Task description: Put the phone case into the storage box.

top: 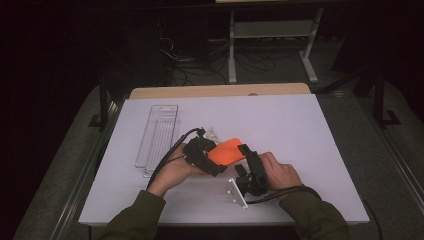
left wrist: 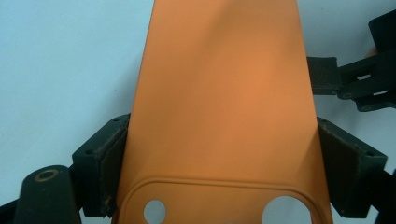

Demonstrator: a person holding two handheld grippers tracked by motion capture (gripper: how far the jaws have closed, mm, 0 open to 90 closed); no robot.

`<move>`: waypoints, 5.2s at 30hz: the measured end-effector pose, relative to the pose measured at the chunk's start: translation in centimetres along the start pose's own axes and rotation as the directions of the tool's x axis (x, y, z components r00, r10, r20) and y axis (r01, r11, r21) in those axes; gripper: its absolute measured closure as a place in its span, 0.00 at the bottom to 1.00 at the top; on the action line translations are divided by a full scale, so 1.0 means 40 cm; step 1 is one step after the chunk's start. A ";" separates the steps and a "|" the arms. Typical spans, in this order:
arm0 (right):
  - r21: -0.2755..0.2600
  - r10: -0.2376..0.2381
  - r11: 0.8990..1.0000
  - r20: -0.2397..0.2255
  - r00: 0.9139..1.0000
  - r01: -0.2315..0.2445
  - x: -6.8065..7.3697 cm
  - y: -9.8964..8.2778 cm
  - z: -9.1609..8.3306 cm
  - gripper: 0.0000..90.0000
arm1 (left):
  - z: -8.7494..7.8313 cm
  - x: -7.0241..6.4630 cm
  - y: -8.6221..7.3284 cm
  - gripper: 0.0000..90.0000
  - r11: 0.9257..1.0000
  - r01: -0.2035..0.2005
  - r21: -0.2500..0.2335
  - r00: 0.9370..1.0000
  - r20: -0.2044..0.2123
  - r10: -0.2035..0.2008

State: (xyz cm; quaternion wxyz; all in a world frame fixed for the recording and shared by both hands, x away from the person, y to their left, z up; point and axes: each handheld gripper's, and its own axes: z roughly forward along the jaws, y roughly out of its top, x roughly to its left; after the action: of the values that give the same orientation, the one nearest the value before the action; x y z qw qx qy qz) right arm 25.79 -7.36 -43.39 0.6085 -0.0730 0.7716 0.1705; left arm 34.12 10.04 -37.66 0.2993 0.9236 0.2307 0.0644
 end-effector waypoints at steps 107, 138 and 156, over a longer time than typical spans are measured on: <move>0.011 -0.056 0.998 -0.010 0.998 0.056 0.001 -0.005 -0.004 0.90 | -0.055 0.038 -0.034 0.00 0.993 0.000 -0.121 0.992 0.127 0.016; 0.076 0.120 0.990 -0.078 0.990 -0.114 -0.028 -0.056 0.013 0.90 | -0.082 0.088 -0.081 0.00 0.996 0.019 -0.093 0.997 0.073 -0.012; 0.111 0.270 0.960 -0.123 0.955 -0.257 -0.042 -0.068 0.022 0.90 | -0.077 0.083 -0.082 0.00 0.996 0.031 -0.081 0.997 0.073 -0.025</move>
State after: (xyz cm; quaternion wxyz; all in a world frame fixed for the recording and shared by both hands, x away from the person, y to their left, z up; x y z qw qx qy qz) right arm 27.87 -9.74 -42.41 0.5285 0.0478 0.8215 0.2085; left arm 35.00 15.54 -37.12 0.3460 0.9089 0.2297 0.0365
